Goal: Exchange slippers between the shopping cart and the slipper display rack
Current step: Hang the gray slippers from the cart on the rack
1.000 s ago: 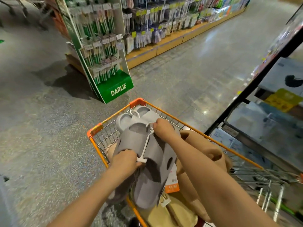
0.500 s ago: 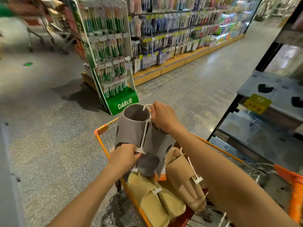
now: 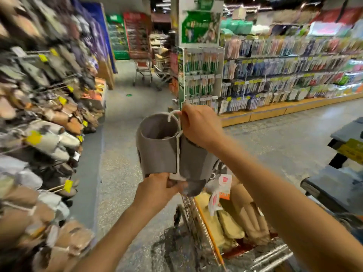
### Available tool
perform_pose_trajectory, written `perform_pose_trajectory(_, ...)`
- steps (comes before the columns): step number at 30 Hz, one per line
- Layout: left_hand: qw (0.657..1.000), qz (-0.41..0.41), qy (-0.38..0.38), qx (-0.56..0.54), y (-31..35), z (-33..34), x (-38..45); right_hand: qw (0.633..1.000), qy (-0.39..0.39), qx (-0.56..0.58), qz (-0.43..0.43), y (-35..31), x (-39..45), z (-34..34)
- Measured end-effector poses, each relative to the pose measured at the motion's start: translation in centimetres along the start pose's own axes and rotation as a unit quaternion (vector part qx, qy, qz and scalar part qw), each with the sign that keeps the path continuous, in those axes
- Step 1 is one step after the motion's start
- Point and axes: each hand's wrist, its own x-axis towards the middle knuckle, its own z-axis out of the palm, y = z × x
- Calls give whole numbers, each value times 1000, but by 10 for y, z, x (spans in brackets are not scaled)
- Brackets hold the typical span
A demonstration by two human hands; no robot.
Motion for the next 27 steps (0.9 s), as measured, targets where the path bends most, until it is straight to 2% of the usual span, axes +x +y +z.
perform_pose_trajectory(8,975,-133,172,-47,-68,-80,-104,983,0,108,-152,-159,35,5)
perform_pose_trajectory(11,949,-219,204,-101,-97,-109,-148,967,13,154,-205,-227,40,7)
perform_pose_trajectory(14,911,-337,198,-133,-118,-133,-189,942,26,216,-255,-288,34,11)
perform_pose_trajectory(16,892,-386,208,-111,-129,-142,-222,928,22,246,-277,-327,24,11)
perform_pose_trajectory(19,873,-397,265,-98,-135,-149,-268,914,8,279,-294,-371,6,12)
perform_pose_trajectory(23,869,-411,273,-34,-146,-143,-322,886,-48,325,-328,-419,-18,17)
perform_pose_trajectory(25,850,-444,282,-26,-147,-142,-342,866,-77,344,-354,-443,-28,23)
perform_pose_trajectory(27,834,-485,261,24,-147,-144,-357,848,-99,356,-380,-467,-36,30)
